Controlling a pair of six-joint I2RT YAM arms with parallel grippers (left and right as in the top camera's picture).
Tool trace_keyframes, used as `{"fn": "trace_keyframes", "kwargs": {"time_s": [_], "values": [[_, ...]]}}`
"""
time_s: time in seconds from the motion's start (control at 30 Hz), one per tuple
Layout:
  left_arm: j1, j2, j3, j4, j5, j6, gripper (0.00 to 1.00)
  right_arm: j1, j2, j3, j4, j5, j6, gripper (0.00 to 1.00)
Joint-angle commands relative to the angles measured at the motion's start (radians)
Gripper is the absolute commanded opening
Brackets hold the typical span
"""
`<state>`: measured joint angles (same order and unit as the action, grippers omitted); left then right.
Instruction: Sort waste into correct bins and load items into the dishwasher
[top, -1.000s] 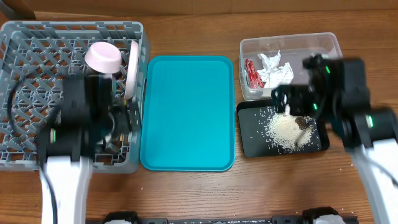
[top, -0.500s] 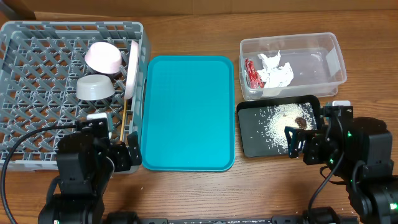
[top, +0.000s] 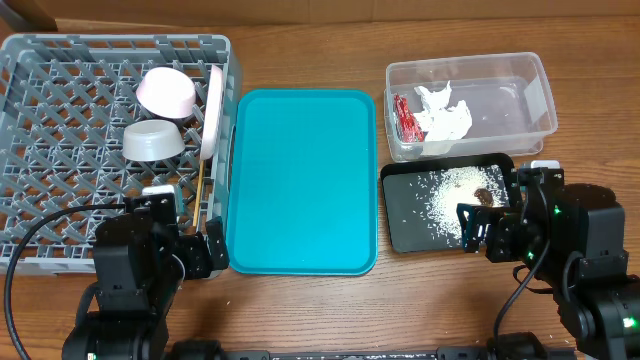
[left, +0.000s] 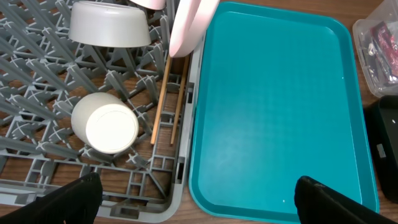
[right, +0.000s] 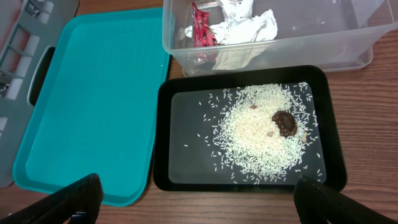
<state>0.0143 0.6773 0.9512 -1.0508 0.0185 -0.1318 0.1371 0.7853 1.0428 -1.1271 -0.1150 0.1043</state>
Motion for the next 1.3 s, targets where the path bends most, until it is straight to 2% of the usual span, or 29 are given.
{"fn": "trace_keyframes", "kwargs": {"time_s": [0.0, 0.17, 0.33, 0.63, 0.9, 1.2, 1.27], "values": [[-0.004, 0.002, -0.007, 0.000, 0.008, -0.006, 1.00, -0.003, -0.018, -0.010, -0.004, 0.011, -0.002, 1.00], [-0.003, 0.002, -0.007, 0.000, 0.008, -0.006, 1.00, -0.003, -0.065, -0.014, -0.030, 0.072, -0.033, 1.00], [-0.003, 0.002, -0.007, 0.000, 0.007, -0.006, 1.00, -0.003, -0.204, -0.123, 0.073, 0.081, -0.034, 1.00], [-0.003, 0.002, -0.007, 0.000, 0.008, -0.006, 1.00, -0.003, -0.515, -0.500, 0.474, 0.061, -0.026, 1.00], [-0.003, 0.002, -0.007, 0.000, 0.007, -0.006, 1.00, -0.003, -0.698, -0.795, 0.935, 0.061, -0.026, 1.00], [-0.003, 0.002, -0.007, 0.000, 0.007, -0.006, 1.00, -0.006, -0.782, -1.028, 1.222, 0.062, -0.027, 1.00], [-0.003, 0.002, -0.007, 0.000, 0.007, -0.006, 1.00, -0.009, -0.782, -1.034, 1.207, 0.075, -0.031, 1.00]]}}
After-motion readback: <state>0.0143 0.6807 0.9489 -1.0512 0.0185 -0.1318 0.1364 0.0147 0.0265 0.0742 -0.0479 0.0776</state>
